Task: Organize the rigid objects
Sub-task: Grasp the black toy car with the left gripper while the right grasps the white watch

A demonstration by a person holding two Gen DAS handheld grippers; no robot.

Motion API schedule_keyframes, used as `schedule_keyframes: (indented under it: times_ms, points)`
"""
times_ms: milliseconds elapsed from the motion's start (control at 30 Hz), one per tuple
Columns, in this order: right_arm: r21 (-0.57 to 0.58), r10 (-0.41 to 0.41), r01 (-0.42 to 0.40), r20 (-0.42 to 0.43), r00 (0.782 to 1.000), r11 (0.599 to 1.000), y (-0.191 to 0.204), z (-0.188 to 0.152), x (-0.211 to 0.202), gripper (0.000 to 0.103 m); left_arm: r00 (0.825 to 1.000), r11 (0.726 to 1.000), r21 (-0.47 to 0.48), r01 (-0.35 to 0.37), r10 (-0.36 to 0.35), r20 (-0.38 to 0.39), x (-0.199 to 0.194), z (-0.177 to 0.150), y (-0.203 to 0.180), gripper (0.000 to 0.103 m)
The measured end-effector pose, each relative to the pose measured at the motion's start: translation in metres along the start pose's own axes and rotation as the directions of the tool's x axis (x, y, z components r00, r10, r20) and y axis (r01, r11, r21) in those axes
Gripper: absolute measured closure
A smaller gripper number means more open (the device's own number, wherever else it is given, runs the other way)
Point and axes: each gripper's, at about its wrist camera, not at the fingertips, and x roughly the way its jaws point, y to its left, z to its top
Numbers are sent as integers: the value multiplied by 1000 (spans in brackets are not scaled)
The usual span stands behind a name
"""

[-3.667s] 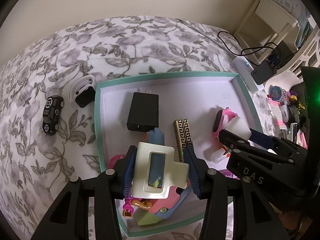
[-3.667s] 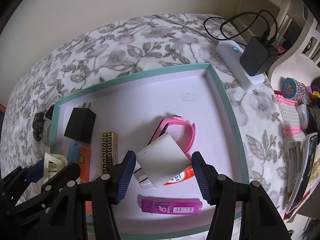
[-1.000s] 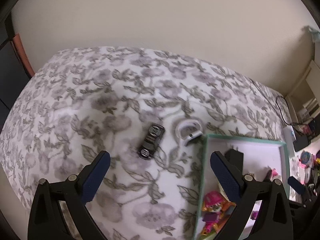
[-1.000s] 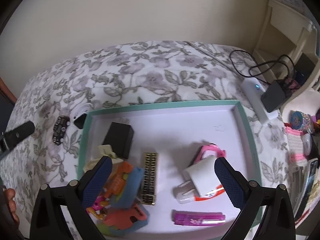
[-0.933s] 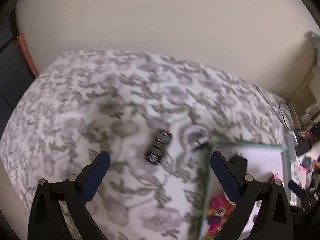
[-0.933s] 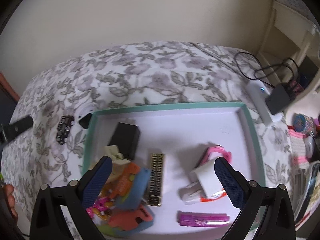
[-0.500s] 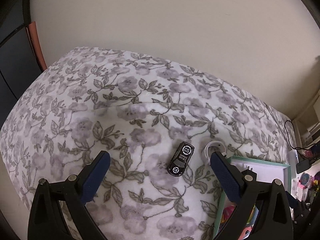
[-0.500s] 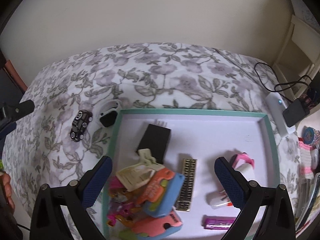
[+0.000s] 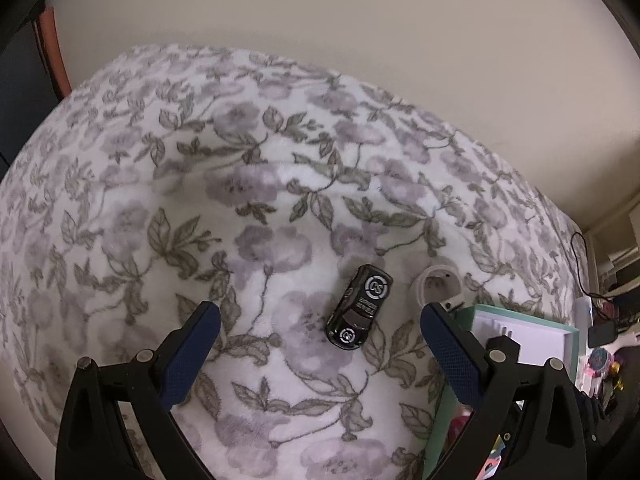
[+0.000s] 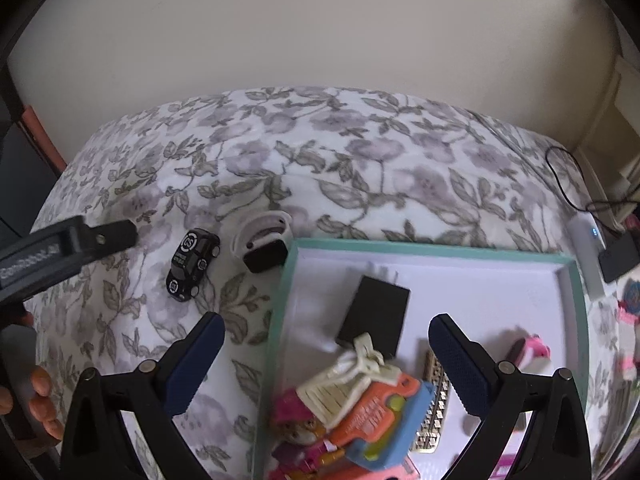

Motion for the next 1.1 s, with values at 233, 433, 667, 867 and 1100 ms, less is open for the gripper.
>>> schedule_keyframes:
  times_ms: [233, 433, 667, 867, 1100]
  points:
    - [-62, -8, 9, 18, 1000, 998, 13, 19, 16, 7, 996, 999, -29, 29, -32, -80, 34, 7, 1, 3]
    - [-165, 22, -22, -1, 1000, 986, 30, 37, 40, 14, 990, 999, -28, 45, -48, -129, 53, 12, 0, 3]
    - [-317, 8, -17, -28, 1000, 948, 50, 50, 59, 14, 985, 997, 18, 73, -70, -157, 64, 15, -14, 3]
    - [-397, 2, -24, -58, 998, 917, 66, 50, 78, 18, 980, 996, 28, 81, -74, -185, 78, 16, -20, 8]
    - [-406, 4, -42, -94, 996, 913, 68, 50, 96, 30, 977, 995, 36, 93, -84, -196, 84, 15, -23, 18]
